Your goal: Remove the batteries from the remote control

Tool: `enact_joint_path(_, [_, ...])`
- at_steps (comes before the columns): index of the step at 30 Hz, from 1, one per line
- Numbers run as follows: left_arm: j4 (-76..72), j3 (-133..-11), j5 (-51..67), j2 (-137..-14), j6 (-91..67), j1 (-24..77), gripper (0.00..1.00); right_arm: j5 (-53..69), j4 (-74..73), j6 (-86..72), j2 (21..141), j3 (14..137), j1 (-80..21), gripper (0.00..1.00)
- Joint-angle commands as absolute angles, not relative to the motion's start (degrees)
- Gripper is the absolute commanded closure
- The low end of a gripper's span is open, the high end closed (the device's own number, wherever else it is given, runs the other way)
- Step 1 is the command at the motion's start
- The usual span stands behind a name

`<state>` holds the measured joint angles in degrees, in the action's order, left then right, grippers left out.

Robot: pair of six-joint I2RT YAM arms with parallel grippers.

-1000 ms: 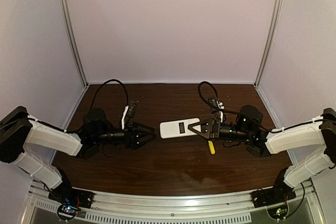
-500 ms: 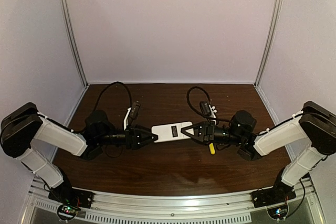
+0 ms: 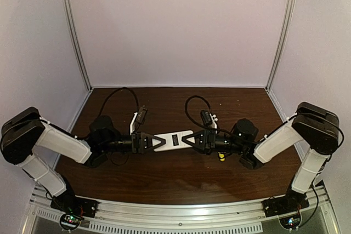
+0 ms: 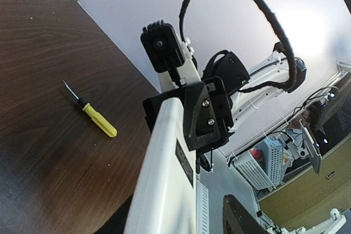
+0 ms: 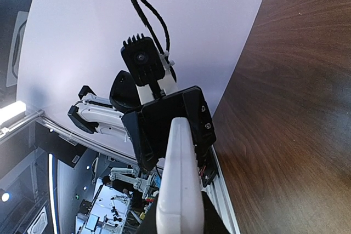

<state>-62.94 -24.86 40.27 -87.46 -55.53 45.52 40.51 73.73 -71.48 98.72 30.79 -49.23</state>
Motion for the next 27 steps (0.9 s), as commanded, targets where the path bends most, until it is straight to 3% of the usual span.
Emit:
enact_joint_path(1, [-64.05, -25.78, 38.86, -88.33, -57.82, 46.13, 0.48, 40.17, 82.44, -73.41, 101.10, 32.91, -49.87, 1.00])
enact_joint_path(21, [-67.22, -26.37, 38.43, -91.71, -60.87, 47.18, 0.67, 38.85, 85.70, -72.97, 104.98, 34.22, -51.31, 1.00])
enact_joint_path(27, [-67.47, -26.54, 38.91, -91.93, -61.47, 47.46, 0.67, 39.40, 90.75, -73.74, 106.22, 34.29, -51.28, 1.00])
